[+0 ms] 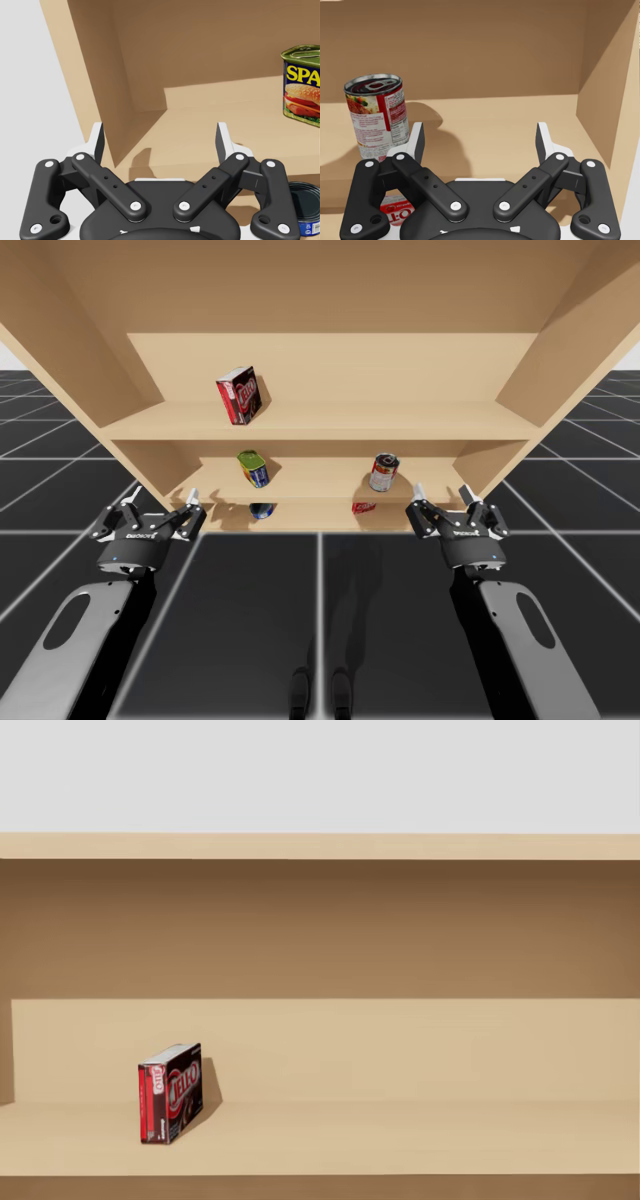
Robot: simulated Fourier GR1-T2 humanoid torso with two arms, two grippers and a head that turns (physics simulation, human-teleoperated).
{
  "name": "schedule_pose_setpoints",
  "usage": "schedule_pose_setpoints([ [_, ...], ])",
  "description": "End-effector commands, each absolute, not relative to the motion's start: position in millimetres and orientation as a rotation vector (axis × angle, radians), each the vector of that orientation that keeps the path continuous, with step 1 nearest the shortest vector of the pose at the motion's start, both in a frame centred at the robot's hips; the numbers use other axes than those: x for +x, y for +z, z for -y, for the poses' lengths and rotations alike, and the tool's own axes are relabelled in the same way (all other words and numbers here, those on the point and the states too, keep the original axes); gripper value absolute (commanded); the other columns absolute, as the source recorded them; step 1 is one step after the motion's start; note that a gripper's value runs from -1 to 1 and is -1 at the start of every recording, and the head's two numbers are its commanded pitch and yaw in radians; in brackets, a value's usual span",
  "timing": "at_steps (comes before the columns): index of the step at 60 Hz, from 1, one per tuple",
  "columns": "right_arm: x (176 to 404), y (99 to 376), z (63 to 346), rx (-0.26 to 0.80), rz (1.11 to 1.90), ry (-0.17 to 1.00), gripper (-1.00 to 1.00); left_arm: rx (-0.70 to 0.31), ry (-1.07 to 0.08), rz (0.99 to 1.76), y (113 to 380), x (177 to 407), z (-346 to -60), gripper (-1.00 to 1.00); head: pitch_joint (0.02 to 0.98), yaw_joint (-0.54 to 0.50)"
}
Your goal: Find the tuna fish can on the shelf and bring it to me.
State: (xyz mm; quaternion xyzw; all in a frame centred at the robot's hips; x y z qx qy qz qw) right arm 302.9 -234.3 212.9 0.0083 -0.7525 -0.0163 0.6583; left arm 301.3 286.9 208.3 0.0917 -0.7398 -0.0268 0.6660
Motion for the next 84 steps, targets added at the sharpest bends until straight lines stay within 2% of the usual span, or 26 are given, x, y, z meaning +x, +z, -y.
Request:
schedule_pose_setpoints([
  [1, 300, 214, 232, 0.03, 1.702, -0.06, -1.0, 0.206, -0.061, 1.67, 208, 302, -287, -1.0, 0.047, -0.01],
  [14, 301, 217, 231, 0.024, 1.687, -0.051, -1.0, 0.204, -0.059, 1.669, 208, 302, -287, -1.0, 0.087, -0.01],
  [38, 303, 214, 231, 0.023, 1.67, -0.052, -1.0, 0.21, -0.065, 1.675, 209, 302, -287, -1.0, 0.411, 0.01],
  [42, 303, 213, 231, 0.025, 1.665, -0.05, -1.0, 0.211, -0.068, 1.674, 209, 302, -287, -1.0, 0.442, 0.02],
  [61, 308, 207, 230, 0.043, 1.631, -0.032, -1.0, 0.214, -0.072, 1.666, 208, 303, -289, -1.0, 0.726, 0.19],
  [68, 309, 206, 230, 0.042, 1.627, -0.031, -1.0, 0.204, -0.075, 1.666, 209, 302, -288, -1.0, 0.762, 0.22],
  [78, 310, 205, 231, 0.036, 1.626, -0.034, -1.0, 0.173, -0.08, 1.668, 211, 300, -283, -1.0, 0.758, 0.23],
  [84, 310, 206, 231, 0.032, 1.627, -0.034, -1.0, 0.093, -0.071, 1.658, 217, 294, -275, -1.0, 0.752, 0.24],
])
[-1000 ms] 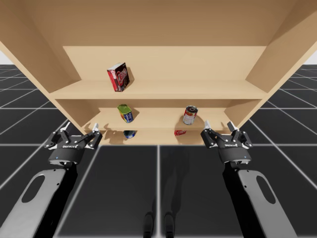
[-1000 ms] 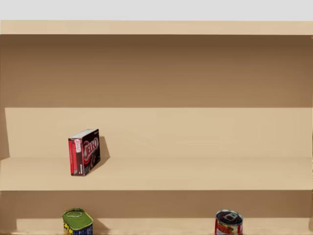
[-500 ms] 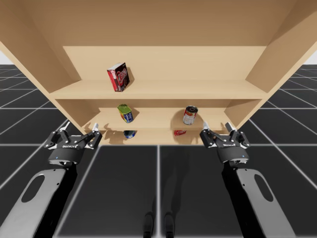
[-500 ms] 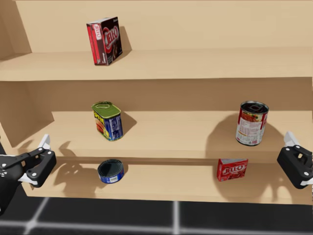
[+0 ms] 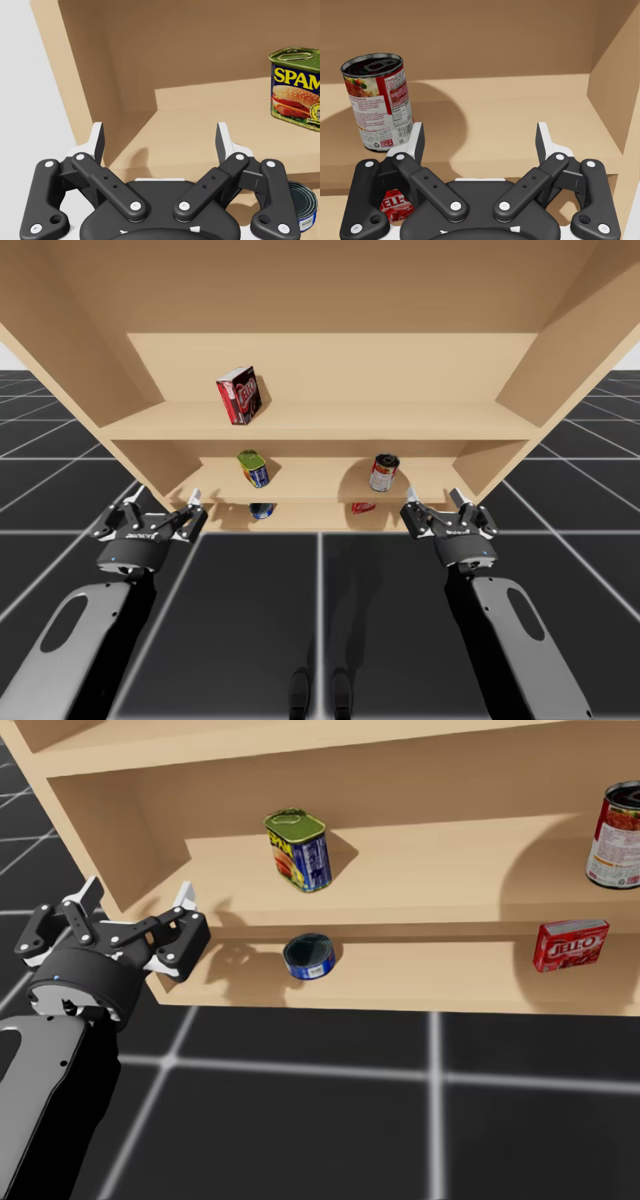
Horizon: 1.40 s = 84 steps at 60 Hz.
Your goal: Find the tuna fish can on the shelf and bring it to me.
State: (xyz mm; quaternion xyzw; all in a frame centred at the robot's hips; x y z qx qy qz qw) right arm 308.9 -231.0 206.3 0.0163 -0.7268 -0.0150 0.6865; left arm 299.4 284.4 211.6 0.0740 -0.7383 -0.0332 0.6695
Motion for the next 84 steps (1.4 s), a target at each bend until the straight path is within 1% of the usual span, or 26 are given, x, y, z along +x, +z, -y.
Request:
schedule_pose_setpoints([
  [1, 310, 206, 232, 0.031, 1.628, -0.034, -1.0, 0.081, -0.071, 1.656, 219, 292, -274, -1.0, 0.751, 0.24],
  [4, 310, 206, 232, 0.028, 1.629, -0.036, -1.0, 0.031, -0.103, 1.629, 224, 284, -268, -1.0, 0.747, 0.24],
  [9, 311, 206, 233, 0.026, 1.629, -0.036, -1.0, -0.029, -0.134, 1.61, 229, 273, -262, -1.0, 0.74, 0.23],
  [10, 311, 206, 233, 0.027, 1.628, -0.037, -1.0, -0.057, -0.139, 1.605, 230, 268, -261, -1.0, 0.739, 0.23],
  [15, 311, 206, 233, 0.026, 1.629, -0.038, -1.0, -0.084, -0.155, 1.592, 229, 261, -257, -1.0, 0.735, 0.23],
  [19, 311, 207, 234, 0.026, 1.633, -0.04, -1.0, -0.102, -0.183, 1.584, 222, 253, -256, -1.0, 0.731, 0.22],
  [23, 311, 207, 234, 0.026, 1.633, -0.041, -1.0, -0.097, -0.203, 1.566, 214, 248, -255, -1.0, 0.727, 0.22],
  [25, 311, 206, 234, 0.027, 1.633, -0.041, -1.0, -0.105, -0.2, 1.583, 205, 248, -256, -1.0, 0.724, 0.22],
  [27, 311, 206, 234, 0.027, 1.634, -0.04, -1.0, -0.088, -0.204, 1.561, 202, 248, -256, -1.0, 0.722, 0.22],
  [28, 311, 207, 234, 0.027, 1.634, -0.04, -1.0, -0.087, -0.206, 1.54, 195, 249, -256, -1.0, 0.721, 0.22],
  [31, 311, 207, 235, 0.027, 1.635, -0.041, -1.0, -0.098, -0.202, 1.516, 189, 251, -256, -1.0, 0.719, 0.23],
  [37, 311, 207, 235, 0.025, 1.636, -0.044, -1.0, -0.115, -0.198, 1.467, 169, 259, -254, -1.0, 0.717, 0.23],
  [38, 311, 207, 235, 0.025, 1.636, -0.044, -1.0, -0.115, -0.198, 1.467, 169, 259, -254, -1.0, 0.717, 0.23],
  [42, 311, 207, 235, 0.025, 1.638, -0.045, -1.0, -0.1, -0.213, 1.465, 155, 267, -250, -1.0, 0.715, 0.22],
  [46, 311, 207, 235, 0.025, 1.637, -0.044, -1.0, -0.09, -0.227, 1.443, 146, 274, -247, -1.0, 0.714, 0.21],
  [52, 311, 206, 235, 0.024, 1.636, -0.043, -1.0, -0.108, -0.231, 1.408, 135, 290, -238, -1.0, 0.712, 0.21],
  [55, 311, 206, 235, 0.025, 1.635, -0.043, -1.0, -0.12, -0.226, 1.391, 131, 297, -235, -1.0, 0.712, 0.22],
  [60, 311, 206, 235, 0.025, 1.632, -0.042, -1.0, -0.114, -0.223, 1.368, 127, 307, -231, -1.0, 0.711, 0.22],
  [63, 312, 206, 235, 0.024, 1.629, -0.042, -1.0, -0.095, -0.231, 1.364, 124, 313, -228, -1.0, 0.71, 0.22],
  [67, 312, 205, 235, 0.024, 1.625, -0.042, -1.0, -0.095, -0.225, 1.355, 122, 321, -224, -1.0, 0.708, 0.22],
  [76, 312, 205, 235, 0.023, 1.624, -0.044, -1.0, -0.114, -0.176, 1.322, 117, 343, -217, -1.0, 0.707, 0.22],
  [84, 312, 205, 235, 0.022, 1.623, -0.045, -1.0, -0.121, -0.165, 1.299, 112, 359, -212, -1.0, 0.712, 0.22],
])
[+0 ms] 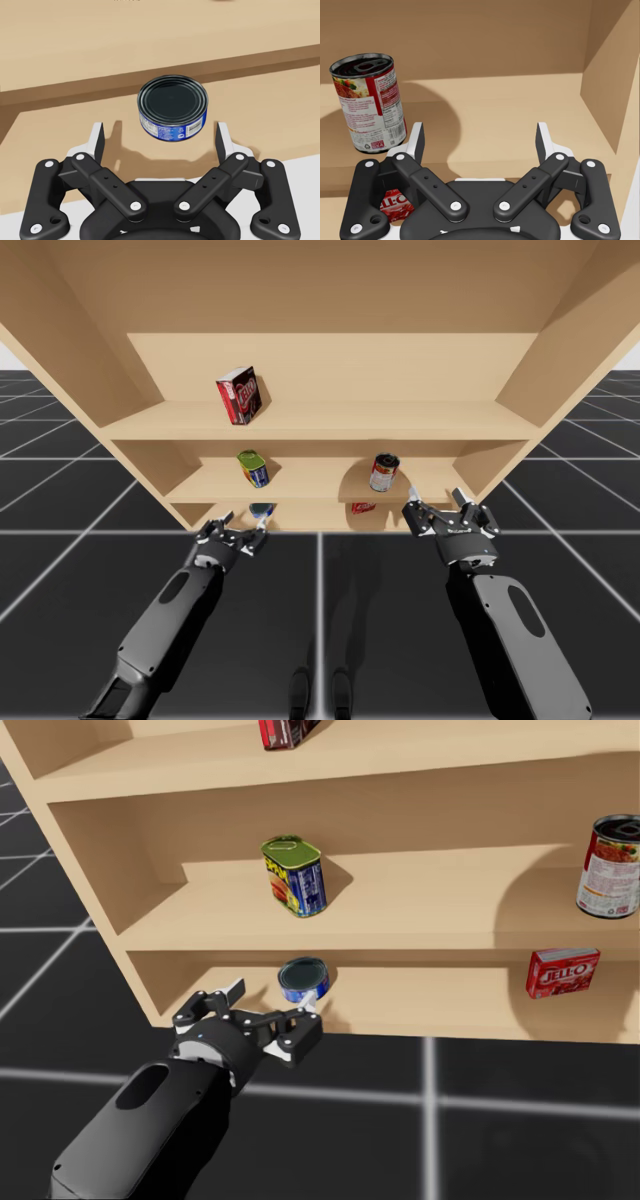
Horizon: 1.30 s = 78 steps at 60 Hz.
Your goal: Find the tuna fish can on the shelf and bring it to me.
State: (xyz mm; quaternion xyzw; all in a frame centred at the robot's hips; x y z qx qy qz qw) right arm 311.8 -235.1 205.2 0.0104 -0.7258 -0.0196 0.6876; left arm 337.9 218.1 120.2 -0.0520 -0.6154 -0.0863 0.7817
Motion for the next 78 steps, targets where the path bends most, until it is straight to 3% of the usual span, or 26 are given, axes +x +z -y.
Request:
schedule_pose_setpoints([
  [1, 312, 205, 235, 0.022, 1.622, -0.045, -1.0, -0.122, -0.166, 1.297, 112, 360, -211, -1.0, 0.713, 0.22],
  [25, 312, 205, 238, 0.021, 1.625, -0.05, -1.0, -0.08, -0.149, 1.274, 100, 402, -192, -1.0, 0.717, 0.21],
  [42, 312, 205, 239, 0.021, 1.625, -0.051, -1.0, -0.066, -0.141, 1.242, 90, 414, -192, -1.0, 0.718, 0.21],
  [44, 312, 205, 239, 0.021, 1.625, -0.051, -1.0, -0.076, -0.14, 1.233, 89, 413, -192, -0.82, 0.718, 0.21],
  [45, 312, 205, 239, 0.021, 1.625, -0.051, -1.0, -0.075, -0.139, 1.232, 90, 413, -192, -0.33, 0.718, 0.21],
  [48, 312, 206, 239, 0.021, 1.626, -0.051, -1.0, -0.078, -0.143, 1.232, 91, 410, -191, 0.89, 0.717, 0.21],
  [65, 312, 207, 240, 0.019, 1.629, -0.054, -1.0, -0.131, -0.142, 1.257, 116, 394, -191, 0.96, 0.715, 0.2],
  [78, 312, 207, 239, 0.018, 1.63, -0.052, -1.0, -0.162, -0.178, 1.254, 141, 365, -192, 0.95, 0.716, 0.2],
])
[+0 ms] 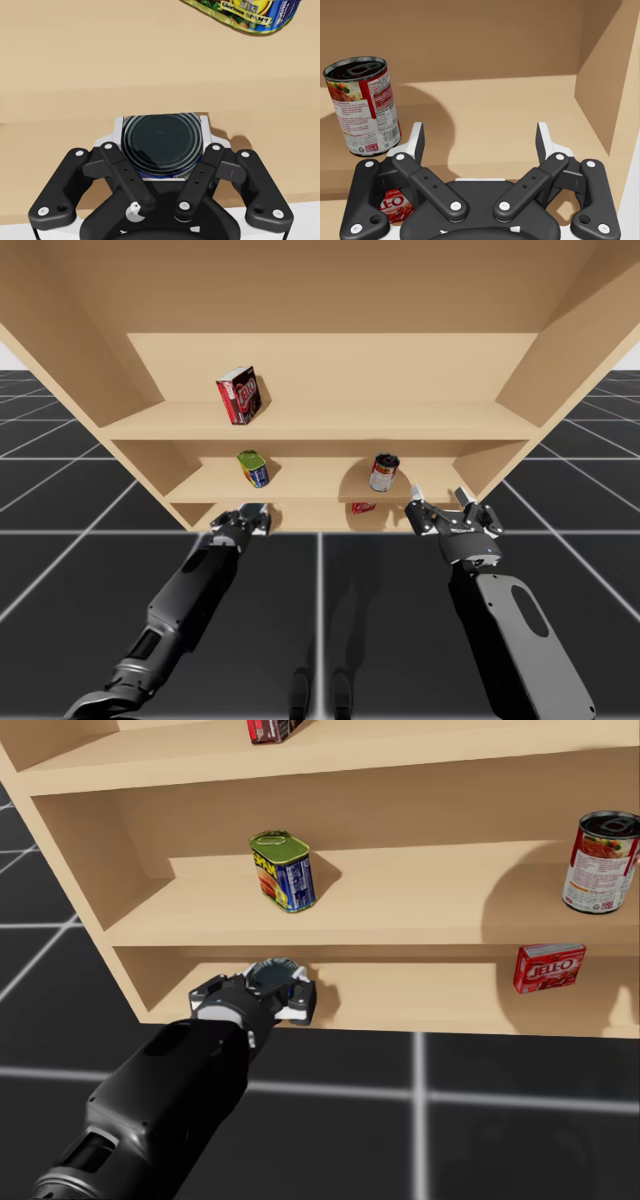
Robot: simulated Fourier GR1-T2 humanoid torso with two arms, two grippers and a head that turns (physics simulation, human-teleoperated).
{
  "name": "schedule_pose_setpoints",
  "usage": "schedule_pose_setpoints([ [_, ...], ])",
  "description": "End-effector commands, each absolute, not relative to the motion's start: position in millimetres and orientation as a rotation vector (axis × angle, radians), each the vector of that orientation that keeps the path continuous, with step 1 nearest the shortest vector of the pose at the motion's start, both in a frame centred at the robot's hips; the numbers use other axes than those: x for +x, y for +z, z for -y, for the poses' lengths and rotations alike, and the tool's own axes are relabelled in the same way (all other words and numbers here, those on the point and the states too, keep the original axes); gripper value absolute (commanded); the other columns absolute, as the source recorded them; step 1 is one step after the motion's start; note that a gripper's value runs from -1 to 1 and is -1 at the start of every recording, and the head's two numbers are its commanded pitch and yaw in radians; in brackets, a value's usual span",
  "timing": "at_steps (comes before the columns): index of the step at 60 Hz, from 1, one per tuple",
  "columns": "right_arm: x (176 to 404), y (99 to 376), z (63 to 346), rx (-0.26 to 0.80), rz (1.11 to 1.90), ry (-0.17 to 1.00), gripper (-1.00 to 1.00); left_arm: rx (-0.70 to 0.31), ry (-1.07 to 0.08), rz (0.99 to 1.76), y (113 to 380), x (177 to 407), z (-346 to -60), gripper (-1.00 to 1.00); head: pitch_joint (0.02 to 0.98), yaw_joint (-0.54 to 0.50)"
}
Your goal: Find the tuna fish can on the shelf and bring it to me.
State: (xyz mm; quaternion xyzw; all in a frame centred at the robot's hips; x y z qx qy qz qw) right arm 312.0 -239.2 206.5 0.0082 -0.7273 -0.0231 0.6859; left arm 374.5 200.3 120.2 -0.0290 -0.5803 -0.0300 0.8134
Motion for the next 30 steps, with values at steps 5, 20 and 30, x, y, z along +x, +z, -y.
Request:
schedule_pose_setpoints([
  [5, 312, 207, 239, 0.017, 1.63, -0.051, -1.0, -0.166, -0.201, 1.25, 147, 353, -192, 0.95, 0.714, 0.2],
  [20, 312, 207, 239, 0.012, 1.63, -0.05, -1.0, -0.142, -0.302, 1.232, 156, 315, -201, 1.0, 0.712, 0.2],
  [30, 312, 207, 239, 0.009, 1.631, -0.049, -1.0, -0.125, -0.347, 1.242, 165, 292, -211, 1.0, 0.709, 0.2],
])
